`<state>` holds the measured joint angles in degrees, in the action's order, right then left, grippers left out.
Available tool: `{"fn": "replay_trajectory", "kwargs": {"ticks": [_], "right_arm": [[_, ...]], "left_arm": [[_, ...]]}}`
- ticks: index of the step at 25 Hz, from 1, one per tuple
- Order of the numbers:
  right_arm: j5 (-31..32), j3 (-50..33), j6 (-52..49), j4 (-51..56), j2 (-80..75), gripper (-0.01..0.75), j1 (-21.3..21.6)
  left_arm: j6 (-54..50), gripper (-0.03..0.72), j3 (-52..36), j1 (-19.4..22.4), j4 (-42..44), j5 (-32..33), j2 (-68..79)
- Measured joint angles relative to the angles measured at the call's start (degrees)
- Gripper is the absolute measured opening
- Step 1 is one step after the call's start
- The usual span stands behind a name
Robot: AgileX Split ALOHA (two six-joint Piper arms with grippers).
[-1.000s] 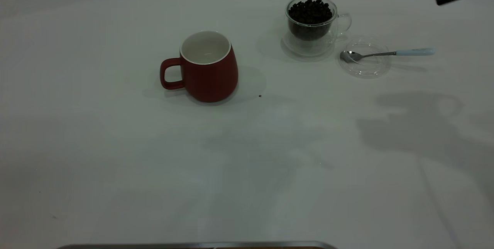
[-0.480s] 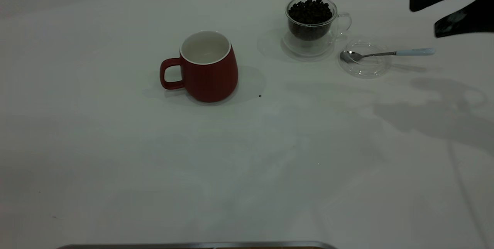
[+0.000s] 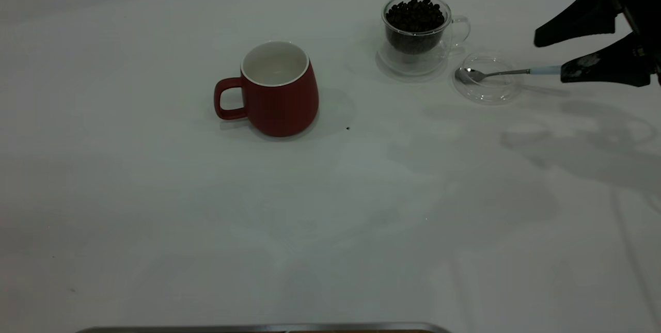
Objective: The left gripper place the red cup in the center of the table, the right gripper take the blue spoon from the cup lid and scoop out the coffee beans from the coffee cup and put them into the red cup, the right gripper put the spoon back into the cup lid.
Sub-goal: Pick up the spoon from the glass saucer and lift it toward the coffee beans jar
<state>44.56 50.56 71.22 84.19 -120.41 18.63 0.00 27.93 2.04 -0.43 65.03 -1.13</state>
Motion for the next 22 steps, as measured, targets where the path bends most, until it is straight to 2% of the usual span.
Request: {"fn": "replay_trajectory", "kwargs": {"ticks": [6,12,16,22], "right_arm": [[2.9,3.4,0.7,-0.6,-2.6,0.590,4.1],[5.9,6.5,0.6,-2.1,-6.8,0.590,5.1],[5.0,8.1,0.1,-2.4,-9.2,0.590,5.1],[-0.1,8.4,-0.6,-1.7,-11.3,0.590,5.1]], "left_arm": [[0.0,0.537,0.0,0.0,0.0,0.0,0.0],[0.0,0.537,0.0,0.0,0.0,0.0,0.0],[0.0,0.537,0.0,0.0,0.0,0.0,0.0],[0.0,0.537,0.0,0.0,0.0,0.0,0.0]]}}
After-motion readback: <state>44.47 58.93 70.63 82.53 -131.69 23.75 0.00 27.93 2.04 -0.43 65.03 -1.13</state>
